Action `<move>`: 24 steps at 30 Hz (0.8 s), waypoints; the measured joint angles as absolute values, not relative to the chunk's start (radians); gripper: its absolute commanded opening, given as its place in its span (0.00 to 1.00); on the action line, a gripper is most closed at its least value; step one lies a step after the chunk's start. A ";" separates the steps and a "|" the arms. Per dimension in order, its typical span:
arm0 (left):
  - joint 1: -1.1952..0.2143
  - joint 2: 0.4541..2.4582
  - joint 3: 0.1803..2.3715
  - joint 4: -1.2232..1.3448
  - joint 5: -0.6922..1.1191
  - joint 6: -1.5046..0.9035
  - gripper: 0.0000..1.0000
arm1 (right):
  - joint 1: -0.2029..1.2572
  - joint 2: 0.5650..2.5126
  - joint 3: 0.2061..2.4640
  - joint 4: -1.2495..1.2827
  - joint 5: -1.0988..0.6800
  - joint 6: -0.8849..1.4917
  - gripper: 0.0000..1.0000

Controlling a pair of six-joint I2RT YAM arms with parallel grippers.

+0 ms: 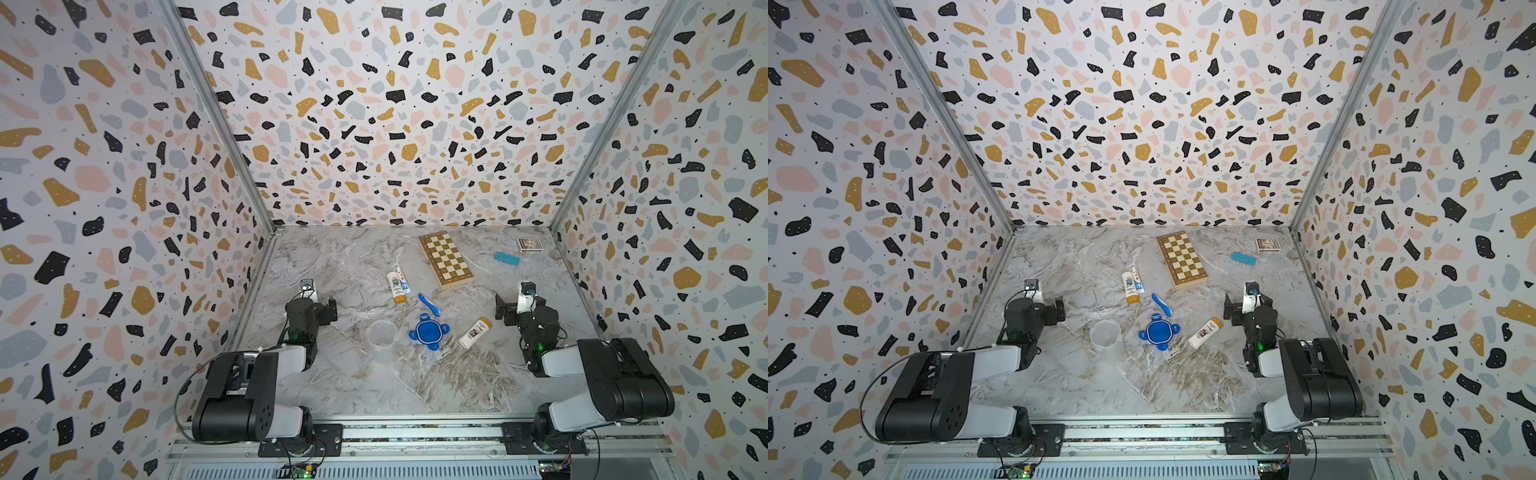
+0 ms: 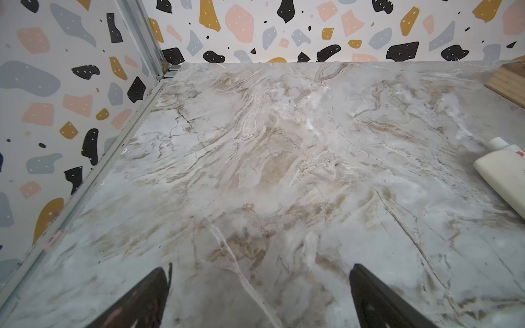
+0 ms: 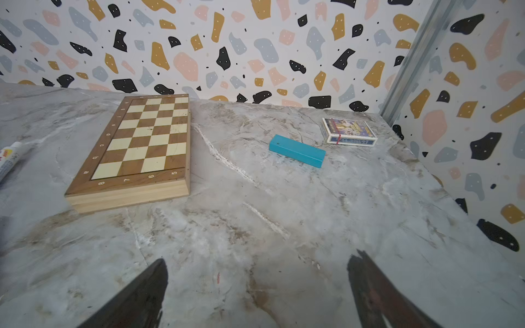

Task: Pack away toiletry kits
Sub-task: Pick up the toiletry item from the center of the board.

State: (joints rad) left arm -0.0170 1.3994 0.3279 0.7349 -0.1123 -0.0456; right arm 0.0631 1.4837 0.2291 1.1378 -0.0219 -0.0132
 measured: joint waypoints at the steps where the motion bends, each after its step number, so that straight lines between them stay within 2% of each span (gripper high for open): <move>1: -0.017 1.399 0.328 0.735 -0.112 -0.046 1.00 | 0.063 1.484 0.229 1.138 -0.022 -0.013 1.00; 24: -0.017 1.399 0.328 0.735 -0.113 -0.046 1.00 | 0.056 1.484 0.229 1.138 -0.034 -0.013 1.00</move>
